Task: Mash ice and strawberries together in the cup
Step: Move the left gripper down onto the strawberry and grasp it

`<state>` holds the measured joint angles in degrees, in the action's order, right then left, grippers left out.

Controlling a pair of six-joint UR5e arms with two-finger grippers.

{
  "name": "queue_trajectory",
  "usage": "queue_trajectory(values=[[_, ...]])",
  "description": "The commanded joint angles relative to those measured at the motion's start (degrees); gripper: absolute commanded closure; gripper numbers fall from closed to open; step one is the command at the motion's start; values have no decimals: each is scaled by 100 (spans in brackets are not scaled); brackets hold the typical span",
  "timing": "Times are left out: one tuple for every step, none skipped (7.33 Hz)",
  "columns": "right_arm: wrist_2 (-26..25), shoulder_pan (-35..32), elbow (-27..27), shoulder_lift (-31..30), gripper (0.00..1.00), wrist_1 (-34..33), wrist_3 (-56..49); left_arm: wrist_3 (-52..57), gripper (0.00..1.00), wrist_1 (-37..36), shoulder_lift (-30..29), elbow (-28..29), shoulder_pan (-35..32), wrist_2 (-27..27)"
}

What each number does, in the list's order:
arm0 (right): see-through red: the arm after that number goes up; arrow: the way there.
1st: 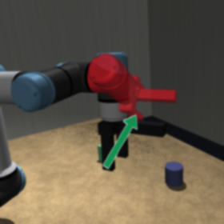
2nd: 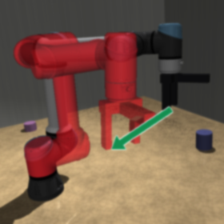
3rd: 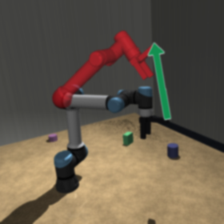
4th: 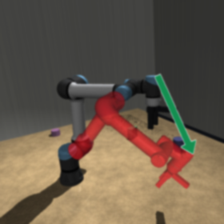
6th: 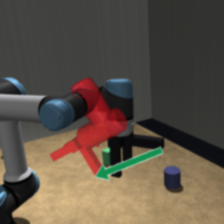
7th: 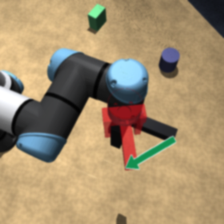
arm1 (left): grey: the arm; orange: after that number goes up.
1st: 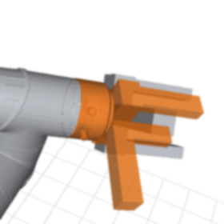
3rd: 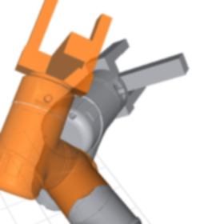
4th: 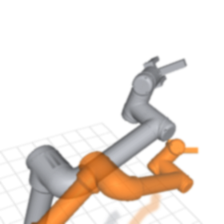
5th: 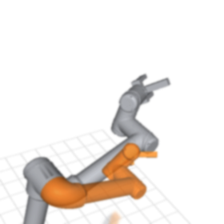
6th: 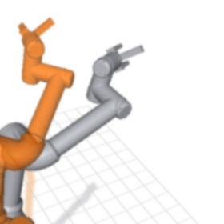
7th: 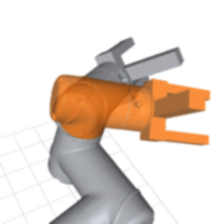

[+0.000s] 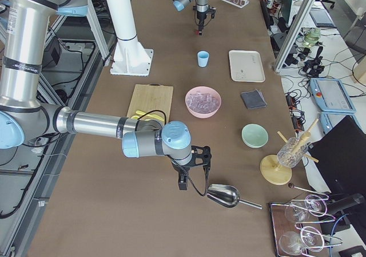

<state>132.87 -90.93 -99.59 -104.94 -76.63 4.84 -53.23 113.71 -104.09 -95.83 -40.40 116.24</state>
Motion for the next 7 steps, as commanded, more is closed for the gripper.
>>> queue_trajectory(values=[[11,-4,-17,-70,0,17,-9,32,8,2,143,-119,67,-101],[2,-4,-17,-44,0,-1,-36,32,8,2,265,-250,67,-101],[2,-4,0,-70,0,-1,-97,32,8,2,388,-365,67,-101],[19,-4,1,-79,0,-18,-97,32,16,2,407,-374,76,-119],[28,-4,1,-70,0,-36,-97,15,33,2,416,-366,102,-136],[28,-4,1,-79,0,-36,-97,6,47,2,416,-348,172,-136],[28,-4,1,-70,0,-27,-106,14,68,2,398,-331,173,-136]])
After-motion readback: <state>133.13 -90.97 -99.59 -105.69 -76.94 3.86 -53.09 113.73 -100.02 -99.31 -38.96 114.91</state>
